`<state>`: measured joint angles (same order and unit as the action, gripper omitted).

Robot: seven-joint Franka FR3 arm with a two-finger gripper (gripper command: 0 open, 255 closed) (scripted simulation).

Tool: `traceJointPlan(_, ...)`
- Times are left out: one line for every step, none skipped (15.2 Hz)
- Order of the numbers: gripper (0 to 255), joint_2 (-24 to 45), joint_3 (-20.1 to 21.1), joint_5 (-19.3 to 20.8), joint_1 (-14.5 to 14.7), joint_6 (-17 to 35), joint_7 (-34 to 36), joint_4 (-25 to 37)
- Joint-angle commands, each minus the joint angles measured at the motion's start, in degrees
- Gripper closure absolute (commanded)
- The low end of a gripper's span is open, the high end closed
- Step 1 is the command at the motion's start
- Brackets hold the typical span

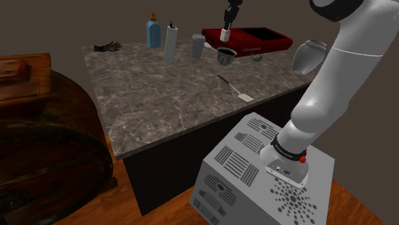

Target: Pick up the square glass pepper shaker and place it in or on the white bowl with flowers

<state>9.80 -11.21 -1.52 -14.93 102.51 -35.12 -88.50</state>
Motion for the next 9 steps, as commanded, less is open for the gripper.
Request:
traceJointPlan(255, 3.4, -0.8, -1.0, -1.6, -1.6, -2.4, 5.0)
traceJointPlan(255, 5.2, -1.2, -1.6, -2.5, -2.5, -3.6, 7.6)
traceJointPlan(255, 7.1, -1.5, -2.1, -3.4, -3.5, -4.8, 10.3)
traceJointPlan(255, 9.0, -1.8, -2.7, -4.4, -4.5, -5.9, 13.3)
traceJointPlan(255, 11.1, -2.1, -3.3, -5.4, -5.7, -7.0, 16.5)
traceJointPlan(255, 13.4, -2.3, -4.0, -6.6, -7.0, -8.0, 20.0)
traceJointPlan(255, 15.9, -2.4, -4.6, -7.8, -8.5, -9.0, 23.9)
traceJointPlan(255, 18.6, -2.5, -5.3, -9.1, -10.2, -9.9, 28.3)
traceJointPlan(255, 22.5, -2.6, -6.3, -10.9, -12.8, -10.9, 34.8)
